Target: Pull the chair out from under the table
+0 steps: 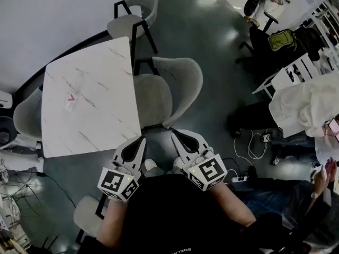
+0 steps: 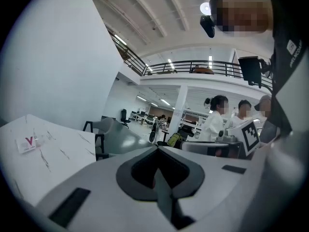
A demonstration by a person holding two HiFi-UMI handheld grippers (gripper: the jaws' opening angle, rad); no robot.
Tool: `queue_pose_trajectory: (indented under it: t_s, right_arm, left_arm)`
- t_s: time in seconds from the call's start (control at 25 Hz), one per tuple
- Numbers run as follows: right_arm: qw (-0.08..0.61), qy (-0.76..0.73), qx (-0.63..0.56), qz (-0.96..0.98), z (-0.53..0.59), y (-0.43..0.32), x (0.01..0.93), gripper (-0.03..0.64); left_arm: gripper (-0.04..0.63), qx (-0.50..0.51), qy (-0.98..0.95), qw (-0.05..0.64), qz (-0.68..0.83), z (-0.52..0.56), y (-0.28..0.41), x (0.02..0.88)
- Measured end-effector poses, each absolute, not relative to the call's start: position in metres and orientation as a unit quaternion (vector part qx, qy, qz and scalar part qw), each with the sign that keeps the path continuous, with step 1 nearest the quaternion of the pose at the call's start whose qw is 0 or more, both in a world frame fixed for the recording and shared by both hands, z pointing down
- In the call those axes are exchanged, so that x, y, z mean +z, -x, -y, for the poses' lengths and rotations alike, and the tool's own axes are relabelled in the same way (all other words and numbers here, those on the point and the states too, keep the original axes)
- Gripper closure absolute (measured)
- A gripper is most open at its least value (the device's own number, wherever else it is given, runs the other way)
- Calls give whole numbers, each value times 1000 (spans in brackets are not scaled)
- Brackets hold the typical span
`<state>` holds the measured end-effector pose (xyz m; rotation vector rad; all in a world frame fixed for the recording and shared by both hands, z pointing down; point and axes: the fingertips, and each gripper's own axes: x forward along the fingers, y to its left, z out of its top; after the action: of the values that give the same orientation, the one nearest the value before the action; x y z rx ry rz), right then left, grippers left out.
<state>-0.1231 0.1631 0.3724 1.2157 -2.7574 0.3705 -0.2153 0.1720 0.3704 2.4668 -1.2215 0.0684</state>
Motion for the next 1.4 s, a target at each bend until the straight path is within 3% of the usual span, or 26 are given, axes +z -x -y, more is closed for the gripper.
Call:
queue_pose_trajectory:
  t_s: [0.8,1.4]
  right_arm:
    - [44,-411,139,900,-160,133,376,612]
    - [48,-422,153,892,-162,180,386,612]
  left_arm:
    - [591,22,-880,200,430,-174,229,376]
    - [591,24,-881,219,418,-173,282,390]
